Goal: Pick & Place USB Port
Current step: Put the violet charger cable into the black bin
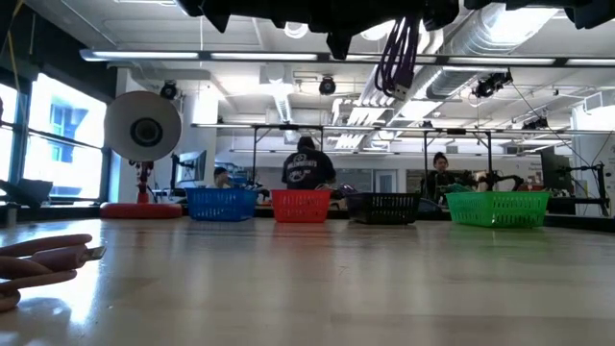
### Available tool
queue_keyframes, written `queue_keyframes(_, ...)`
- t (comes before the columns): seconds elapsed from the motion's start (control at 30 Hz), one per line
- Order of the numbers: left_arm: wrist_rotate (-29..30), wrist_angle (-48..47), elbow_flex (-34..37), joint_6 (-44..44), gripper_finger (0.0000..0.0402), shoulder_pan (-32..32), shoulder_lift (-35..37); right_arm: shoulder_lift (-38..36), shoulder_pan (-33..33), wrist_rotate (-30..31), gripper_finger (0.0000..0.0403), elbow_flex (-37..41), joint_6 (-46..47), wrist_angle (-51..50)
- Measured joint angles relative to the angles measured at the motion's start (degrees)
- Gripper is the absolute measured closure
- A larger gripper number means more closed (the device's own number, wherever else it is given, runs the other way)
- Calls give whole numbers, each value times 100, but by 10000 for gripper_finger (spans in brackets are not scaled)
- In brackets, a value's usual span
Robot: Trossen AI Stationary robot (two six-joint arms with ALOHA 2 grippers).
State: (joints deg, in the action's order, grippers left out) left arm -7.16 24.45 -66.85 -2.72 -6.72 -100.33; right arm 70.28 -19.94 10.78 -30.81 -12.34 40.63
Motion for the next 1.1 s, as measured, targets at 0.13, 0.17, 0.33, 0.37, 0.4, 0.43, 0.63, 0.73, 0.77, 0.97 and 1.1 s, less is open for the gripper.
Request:
queue_keyframes(0.13,23,-2,0,0,396,7,0,0,0,-21,380,0,-129,-33)
queue_keyframes(0.17,29,-6,0,-2,396,7,0,0,0,-19,387,0,-188,-45)
queue_keyframes(0.33,39,-17,0,0,384,7,0,0,0,123,382,0,-165,-61)
queue_keyframes(0.37,37,-20,0,0,384,6,0,0,0,129,388,0,-166,-67)
queue_keyframes(0.4,37,-31,0,0,383,4,0,0,0,131,392,0,-172,-75)
queue_keyframes(0.43,37,-45,0,0,382,4,0,0,0,136,393,0,-184,-86)
queue_keyframes(0.63,-135,-94,0,15,379,6,0,4,-2,259,393,0,-162,-150)
queue_keyframes(0.73,-463,-85,0,17,372,15,-2,7,-4,237,393,-2,-160,-166)
queue_keyframes(0.77,-510,-69,-1,17,366,15,-2,7,-5,236,392,-2,-160,-168)
queue_keyframes(0.97,-523,-61,0,305,314,7,-2,7,-4,234,394,-2,-160,-189)
queue_keyframes(1.1,-435,-42,0,321,266,-7,-2,7,-1,272,395,-1,-162,-232)
